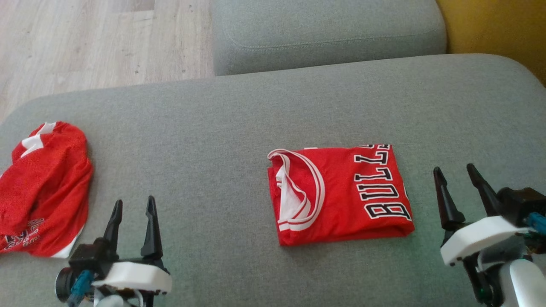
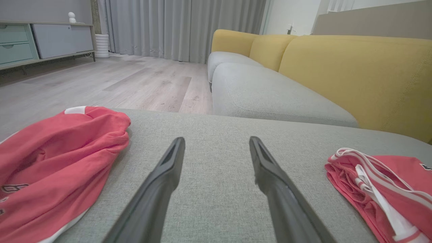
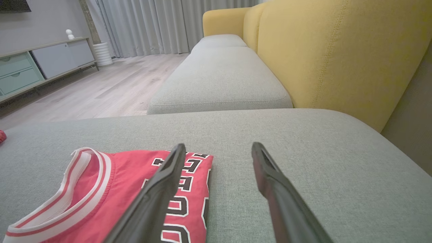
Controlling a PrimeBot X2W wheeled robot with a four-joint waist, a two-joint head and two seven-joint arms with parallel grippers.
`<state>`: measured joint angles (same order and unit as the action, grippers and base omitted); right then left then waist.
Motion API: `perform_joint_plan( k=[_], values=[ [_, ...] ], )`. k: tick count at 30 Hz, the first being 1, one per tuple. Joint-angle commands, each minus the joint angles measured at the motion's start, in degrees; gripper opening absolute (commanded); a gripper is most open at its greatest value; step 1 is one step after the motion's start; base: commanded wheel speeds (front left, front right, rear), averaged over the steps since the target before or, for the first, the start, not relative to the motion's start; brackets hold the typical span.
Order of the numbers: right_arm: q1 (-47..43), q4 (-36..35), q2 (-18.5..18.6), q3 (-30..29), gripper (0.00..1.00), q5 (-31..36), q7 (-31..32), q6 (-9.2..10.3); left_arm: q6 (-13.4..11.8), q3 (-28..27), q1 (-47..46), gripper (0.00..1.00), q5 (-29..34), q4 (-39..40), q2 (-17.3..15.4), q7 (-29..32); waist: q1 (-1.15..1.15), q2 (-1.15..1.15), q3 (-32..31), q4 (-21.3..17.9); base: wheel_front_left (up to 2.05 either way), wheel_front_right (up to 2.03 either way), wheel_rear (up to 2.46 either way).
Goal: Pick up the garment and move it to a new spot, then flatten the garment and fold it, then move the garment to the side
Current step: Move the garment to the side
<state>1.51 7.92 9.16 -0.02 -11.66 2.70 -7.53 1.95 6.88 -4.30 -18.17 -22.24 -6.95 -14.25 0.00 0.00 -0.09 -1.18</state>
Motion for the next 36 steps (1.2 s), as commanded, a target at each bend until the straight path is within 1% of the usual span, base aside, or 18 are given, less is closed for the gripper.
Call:
perform_joint_plan(
  k=[1,7,10,14,18,21,25,28,30,31,32,33,36],
  values=[
    [1.53,-2.13,0.24,1.48,1.0,0.38,-0.31,0.04,-0.25,-1.69,-2.76,1.0,0.23,1.91,-0.8,-0.3,0.0,0.0,0.14,-0.1,0.0,0.0,0.0],
    [2.21,-1.75,0.57,2.12,1.0,-0.38,0.77,0.04,-0.59,-1.78,-3.02,1.0,0.0,2.22,-1.36,-0.19,0.0,0.0,0.98,-0.29,0.0,0.0,0.0],
    [3.72,-1.29,0.65,2.54,1.0,-1.46,3.27,0.04,-0.82,-1.95,-3.49,1.0,-0.14,2.81,-1.68,-0.08,0.0,0.0,2.16,-0.11,0.0,0.0,0.0],
    [7.71,0.83,0.84,2.94,1.0,-3.29,11.49,0.04,-1.13,-1.88,-4.81,1.0,-0.08,3.95,-2.0,0.18,0.0,0.0,4.98,0.6,0.0,0.0,0.0],
    [12.45,4.46,1.23,2.6,1.0,-5.19,19.19,0.04,-1.16,-1.3,-6.89,1.0,0.18,5.03,-1.97,0.27,0.0,0.0,8.56,1.86,0.0,0.0,0.0],
    [15.24,7.82,1.42,2.67,1.0,-6.82,22.63,0.04,-0.98,-0.54,-8.58,1.0,0.49,5.27,-1.65,0.19,0.0,0.0,10.76,3.09,0.0,0.0,0.0],
    [16.74,12.61,1.37,3.6,1.0,-8.03,27.09,0.04,-0.83,0.1,-10.09,1.0,0.71,4.68,-1.2,-0.04,0.0,0.0,12.26,4.3,0.0,0.0,0.0],
    [16.84,14.93,0.83,4.78,1.0,-9.95,30.81,0.04,-0.75,0.14,-10.4,1.0,0.65,4.11,-1.09,-0.23,0.0,0.0,12.65,4.51,0.0,0.0,0.0],
    [16.67,15.69,1.13,6.03,1.0,-10.99,33.87,0.04,-0.68,0.01,-10.47,1.0,0.6,3.68,-1.14,-0.38,0.0,0.0,12.74,4.41,0.0,0.0,0.0],
    [16.7,15.41,1.44,6.7,0.88,-11.35,34.21,0.04,-0.68,-0.04,-10.5,1.0,0.59,3.55,-1.15,-0.42,0.0,0.0,12.75,4.36,0.0,0.0,0.0],
    [16.76,14.97,1.95,7.27,0.04,-11.49,34.0,0.04,-0.69,-0.1,-10.55,1.0,0.57,3.44,-1.16,-0.46,0.0,0.0,12.76,4.3,0.0,0.0,0.0],
    [16.79,14.69,2.49,7.95,0.0,-11.66,33.97,0.04,-0.7,-0.16,-10.65,1.0,0.55,3.35,-1.15,-0.49,0.0,0.0,12.81,4.23,0.0,0.0,0.0],
    [17.42,13.36,4.17,9.59,0.0,-12.04,32.31,0.04,-0.68,-0.2,-11.08,1.0,0.56,3.21,-1.05,-0.57,0.0,0.0,13.04,3.91,0.0,0.0,0.0]
  ],
)
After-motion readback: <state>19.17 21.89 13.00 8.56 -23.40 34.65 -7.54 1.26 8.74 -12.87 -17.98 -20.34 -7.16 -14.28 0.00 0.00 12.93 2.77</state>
